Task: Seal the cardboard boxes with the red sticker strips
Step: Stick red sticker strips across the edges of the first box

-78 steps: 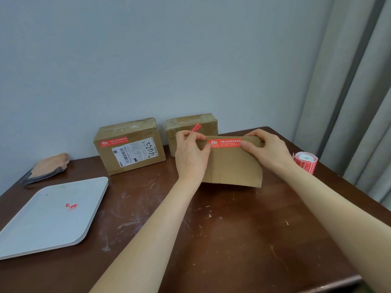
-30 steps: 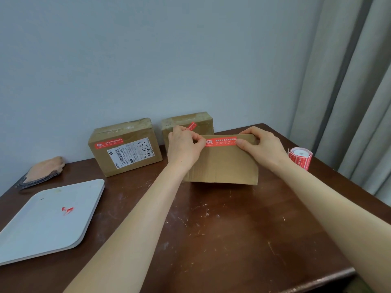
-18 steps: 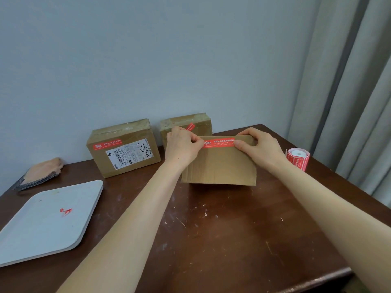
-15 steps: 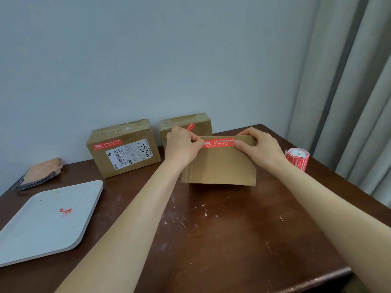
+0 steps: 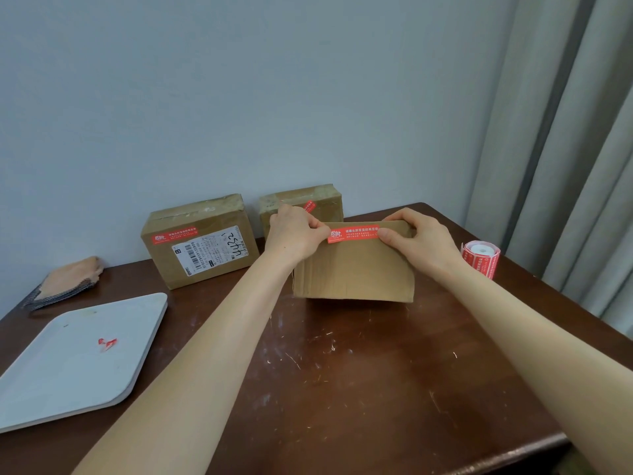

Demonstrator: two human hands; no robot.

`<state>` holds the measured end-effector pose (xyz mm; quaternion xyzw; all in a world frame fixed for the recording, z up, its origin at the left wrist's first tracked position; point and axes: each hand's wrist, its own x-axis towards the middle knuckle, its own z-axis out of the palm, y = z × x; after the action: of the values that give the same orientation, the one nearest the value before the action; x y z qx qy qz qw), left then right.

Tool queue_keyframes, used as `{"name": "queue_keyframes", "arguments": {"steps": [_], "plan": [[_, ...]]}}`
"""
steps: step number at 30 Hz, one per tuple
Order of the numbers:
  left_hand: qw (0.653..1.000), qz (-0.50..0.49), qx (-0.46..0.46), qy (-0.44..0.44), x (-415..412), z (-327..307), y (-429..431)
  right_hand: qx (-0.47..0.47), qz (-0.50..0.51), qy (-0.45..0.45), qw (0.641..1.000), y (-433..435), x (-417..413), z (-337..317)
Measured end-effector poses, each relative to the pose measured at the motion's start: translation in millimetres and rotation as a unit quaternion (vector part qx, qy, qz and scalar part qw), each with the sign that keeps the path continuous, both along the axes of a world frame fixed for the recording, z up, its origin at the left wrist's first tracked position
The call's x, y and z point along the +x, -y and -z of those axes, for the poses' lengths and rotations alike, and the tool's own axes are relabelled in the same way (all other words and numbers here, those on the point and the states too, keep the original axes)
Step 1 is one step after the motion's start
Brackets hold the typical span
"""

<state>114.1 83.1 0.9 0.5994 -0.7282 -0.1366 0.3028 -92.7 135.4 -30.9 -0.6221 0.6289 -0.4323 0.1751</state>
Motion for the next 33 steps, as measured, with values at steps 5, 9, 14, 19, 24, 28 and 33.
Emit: {"name": "queue_keyframes", "arguments": {"steps": [5, 9, 14, 19, 24, 28, 33], "plan": [[1.0, 0.006, 0.012, -0.011, 1, 0, 1, -0.005, 0.002, -0.006, 1.0, 0, 0, 0], [0.999, 0.01, 0.026, -0.015, 2, -1, 2, -0.005, 0.002, -0.005, 1.0, 0, 0, 1], [0.999, 0.017, 0.034, -0.019, 3, -1, 3, -0.001, 0.002, -0.005, 1.0, 0, 0, 1], [0.999, 0.016, 0.042, -0.026, 3, -2, 0, 0.001, 0.003, -0.004, 1.0, 0, 0, 0], [0.998, 0.028, 0.045, -0.023, 3, -6, -4, -0.001, -0.001, -0.004, 1.0, -1, 0, 0], [0.999, 0.035, 0.019, -0.012, 1, -7, -10, -0.003, -0.003, -0.005, 1.0, -1, 0, 0], [0.998, 0.004, -0.053, 0.02, -3, -2, -28, -0.003, -0.005, -0.008, 1.0, 0, 0, 1]]}}
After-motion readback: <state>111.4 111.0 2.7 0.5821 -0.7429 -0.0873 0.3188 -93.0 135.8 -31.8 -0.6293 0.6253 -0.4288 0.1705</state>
